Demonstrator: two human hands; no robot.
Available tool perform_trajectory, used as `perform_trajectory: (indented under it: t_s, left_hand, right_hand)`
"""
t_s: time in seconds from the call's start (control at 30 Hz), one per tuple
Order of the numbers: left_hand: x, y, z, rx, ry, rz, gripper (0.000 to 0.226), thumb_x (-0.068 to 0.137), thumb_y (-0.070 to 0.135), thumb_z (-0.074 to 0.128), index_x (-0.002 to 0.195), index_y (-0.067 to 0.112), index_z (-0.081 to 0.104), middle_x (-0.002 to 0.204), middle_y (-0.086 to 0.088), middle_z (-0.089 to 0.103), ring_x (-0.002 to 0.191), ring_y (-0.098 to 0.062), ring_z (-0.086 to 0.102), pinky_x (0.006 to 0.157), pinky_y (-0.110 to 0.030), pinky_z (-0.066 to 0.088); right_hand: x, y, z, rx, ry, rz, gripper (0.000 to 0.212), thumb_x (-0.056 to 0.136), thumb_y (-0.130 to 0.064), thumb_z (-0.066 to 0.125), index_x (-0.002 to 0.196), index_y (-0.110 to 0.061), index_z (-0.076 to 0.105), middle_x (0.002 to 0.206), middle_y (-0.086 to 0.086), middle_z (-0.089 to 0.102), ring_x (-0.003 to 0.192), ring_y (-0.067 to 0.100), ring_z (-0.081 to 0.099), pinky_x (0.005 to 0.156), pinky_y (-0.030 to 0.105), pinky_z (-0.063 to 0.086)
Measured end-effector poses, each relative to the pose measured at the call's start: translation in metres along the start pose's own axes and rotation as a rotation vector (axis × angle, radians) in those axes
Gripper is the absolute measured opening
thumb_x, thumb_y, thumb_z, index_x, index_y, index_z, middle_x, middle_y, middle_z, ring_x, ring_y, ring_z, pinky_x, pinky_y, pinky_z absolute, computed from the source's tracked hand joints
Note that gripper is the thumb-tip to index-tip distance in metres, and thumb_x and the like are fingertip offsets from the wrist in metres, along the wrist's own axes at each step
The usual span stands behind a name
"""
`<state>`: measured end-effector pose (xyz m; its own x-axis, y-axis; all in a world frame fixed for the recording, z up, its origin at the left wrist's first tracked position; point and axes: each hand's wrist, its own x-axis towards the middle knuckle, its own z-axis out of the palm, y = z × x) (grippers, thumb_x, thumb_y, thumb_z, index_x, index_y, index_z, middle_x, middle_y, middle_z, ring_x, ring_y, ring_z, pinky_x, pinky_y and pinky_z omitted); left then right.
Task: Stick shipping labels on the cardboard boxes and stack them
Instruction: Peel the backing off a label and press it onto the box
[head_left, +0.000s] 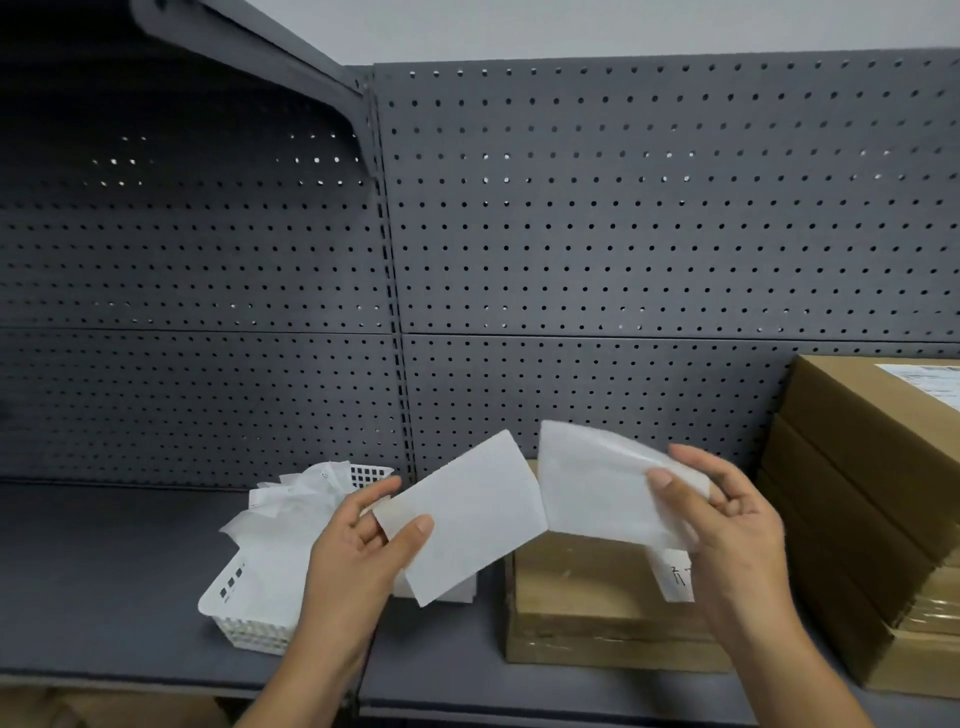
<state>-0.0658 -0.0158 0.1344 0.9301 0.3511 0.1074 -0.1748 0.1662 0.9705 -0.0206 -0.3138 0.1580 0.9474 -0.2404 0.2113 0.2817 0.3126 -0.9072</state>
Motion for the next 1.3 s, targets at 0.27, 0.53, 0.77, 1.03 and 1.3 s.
perform_trajectory:
  t_s: [0.27, 0.53, 0.77, 1.03, 1.3]
  left_hand:
    - [0.005, 0.011, -0.044, -0.035, 0.167, 0.083, 0.034, 0.091, 0.003, 0.074, 0.121, 0.017, 0.068, 0.110, -0.005, 0.080, 0.105, -0.023, 0.076, 0.086, -0.031, 0.062]
    - [0.001, 0.030, -0.108, -0.107, 0.434, 0.200, 0.025, 0.093, 0.007, 0.072, 0.114, 0.020, 0.069, 0.109, -0.002, 0.080, 0.103, -0.021, 0.076, 0.085, -0.036, 0.064]
    - [0.001, 0.040, -0.170, -0.127, 0.588, 0.250, 0.023, 0.096, 0.005, 0.069, 0.110, 0.023, 0.068, 0.105, 0.003, 0.080, 0.103, -0.019, 0.075, 0.088, -0.033, 0.062]
    - [0.010, 0.039, -0.198, -0.012, 0.513, 0.214, 0.023, 0.095, 0.009, 0.071, 0.115, 0.020, 0.067, 0.110, -0.002, 0.078, 0.105, -0.019, 0.074, 0.087, -0.036, 0.056]
    - [0.031, 0.029, -0.203, 0.021, 0.451, 0.195, 0.023, 0.095, 0.009, 0.072, 0.113, 0.022, 0.068, 0.107, 0.004, 0.079, 0.102, -0.013, 0.075, 0.083, -0.028, 0.057]
  right_hand:
    - [-0.007, -0.003, 0.041, -0.042, -0.075, -0.073, 0.064, 0.091, -0.012, 0.071, 0.146, -0.037, 0.052, 0.115, 0.006, 0.078, 0.113, 0.021, 0.072, 0.100, 0.037, 0.056]
    - [-0.056, 0.040, 0.137, -0.190, -0.258, -0.229, 0.019, 0.098, -0.017, 0.061, 0.110, -0.023, 0.075, 0.095, -0.021, 0.079, 0.089, -0.005, 0.070, 0.076, 0.010, 0.054]
    - [-0.102, 0.127, 0.216, -0.861, -0.621, -0.827, 0.052, 0.089, -0.015, 0.064, 0.141, -0.022, 0.061, 0.143, -0.005, 0.063, 0.135, 0.010, 0.057, 0.107, 0.025, 0.050]
    - [-0.112, 0.151, 0.285, -1.415, -0.967, -0.393, 0.068, 0.099, -0.070, 0.029, 0.094, -0.015, 0.069, 0.102, 0.009, 0.069, 0.098, 0.030, 0.063, 0.074, 0.038, 0.045]
    - [-0.090, 0.157, 0.306, -1.563, -1.156, -0.096, 0.053, 0.105, -0.049, 0.028, 0.096, -0.013, 0.066, 0.095, 0.013, 0.066, 0.084, 0.031, 0.053, 0.076, 0.037, 0.040]
